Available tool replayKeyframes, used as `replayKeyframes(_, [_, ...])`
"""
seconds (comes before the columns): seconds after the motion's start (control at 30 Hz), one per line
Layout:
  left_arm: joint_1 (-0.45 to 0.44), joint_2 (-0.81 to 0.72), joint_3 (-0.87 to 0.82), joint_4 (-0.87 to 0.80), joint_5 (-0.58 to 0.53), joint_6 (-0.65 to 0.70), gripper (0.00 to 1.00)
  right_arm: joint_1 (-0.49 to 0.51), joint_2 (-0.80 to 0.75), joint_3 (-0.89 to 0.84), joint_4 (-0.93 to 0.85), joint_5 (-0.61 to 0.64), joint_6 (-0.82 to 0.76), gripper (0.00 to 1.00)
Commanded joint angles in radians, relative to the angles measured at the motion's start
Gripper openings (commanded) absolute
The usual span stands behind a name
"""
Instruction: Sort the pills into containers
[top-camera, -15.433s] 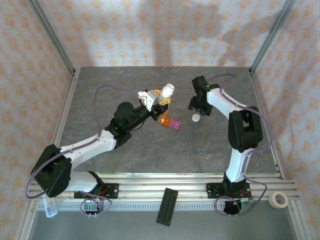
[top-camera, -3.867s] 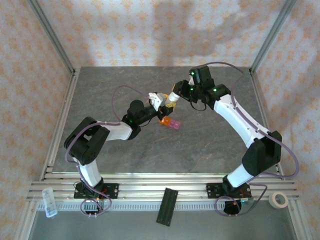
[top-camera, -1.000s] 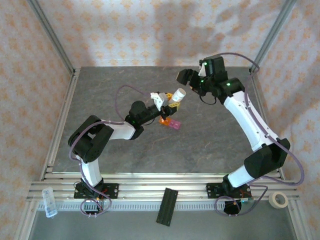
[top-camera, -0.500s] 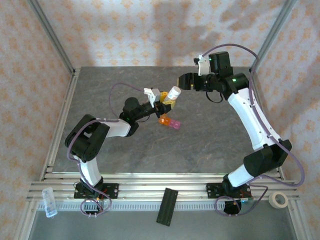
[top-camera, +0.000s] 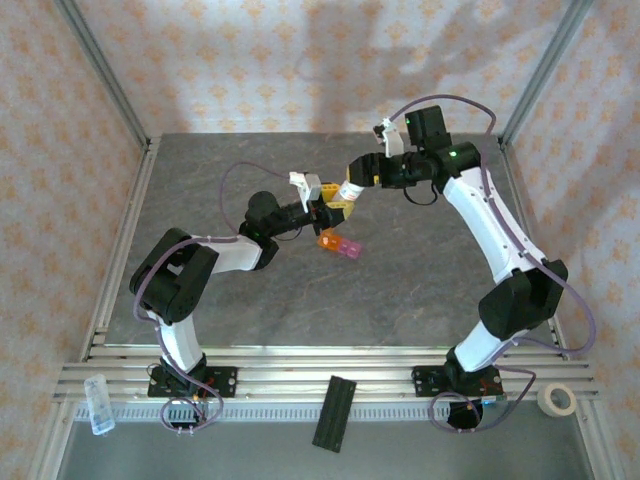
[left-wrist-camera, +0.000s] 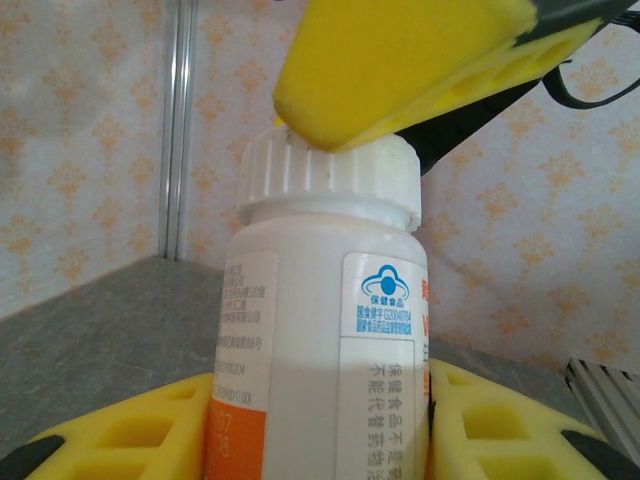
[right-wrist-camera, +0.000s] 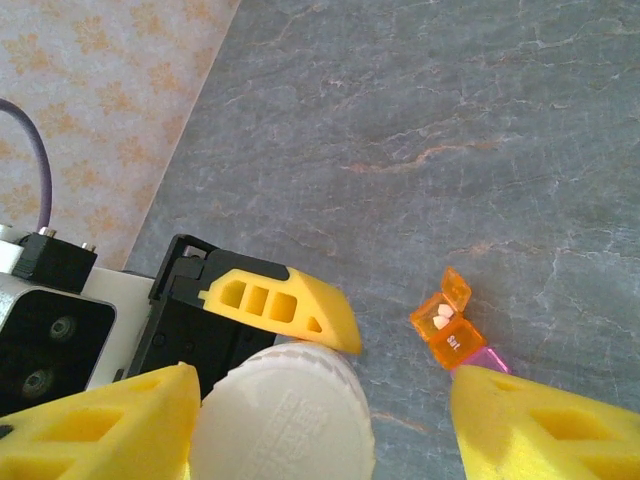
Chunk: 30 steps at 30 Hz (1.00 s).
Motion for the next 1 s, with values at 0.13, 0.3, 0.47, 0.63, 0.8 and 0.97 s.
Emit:
replayKeyframes(0.13, [0.005, -0.027, 0.031, 0.058, 0.031, -0.019, 0.00, 0.009, 0.005, 0.025, -0.011, -0.025, -0.017, 0.51])
replayKeyframes(0.3, [0.005, -0.024, 0.040, 0.058, 0.030, -0.026, 0.00, 0.014, 0.005, 0.005, -0.008, -0.026, -0.003, 0.39])
replayKeyframes(0.47, [0.003, -0.028, 0.044, 0.051, -0.014, 0.002, 0.00, 0.030, -0.015, -0.078, 0.089, 0.064, 0.172, 0.31])
replayKeyframes(0.63, [-0.014, -0.059, 0.002, 0.024, -0.138, 0.146, 0.00, 0.087, -0.026, -0.171, 0.205, 0.195, 0.398, 0.29])
replayKeyframes(0.8, [-0.053, -0.085, -0.050, 0.011, -0.316, 0.301, 0.00, 0.188, -0.010, -0.217, 0.255, 0.382, 0.593, 0.30])
replayKeyframes(0.97, [-0.072, -0.081, -0.065, 0.006, -0.412, 0.374, 0.00, 0.258, -0.004, -0.257, 0.300, 0.526, 0.716, 0.30])
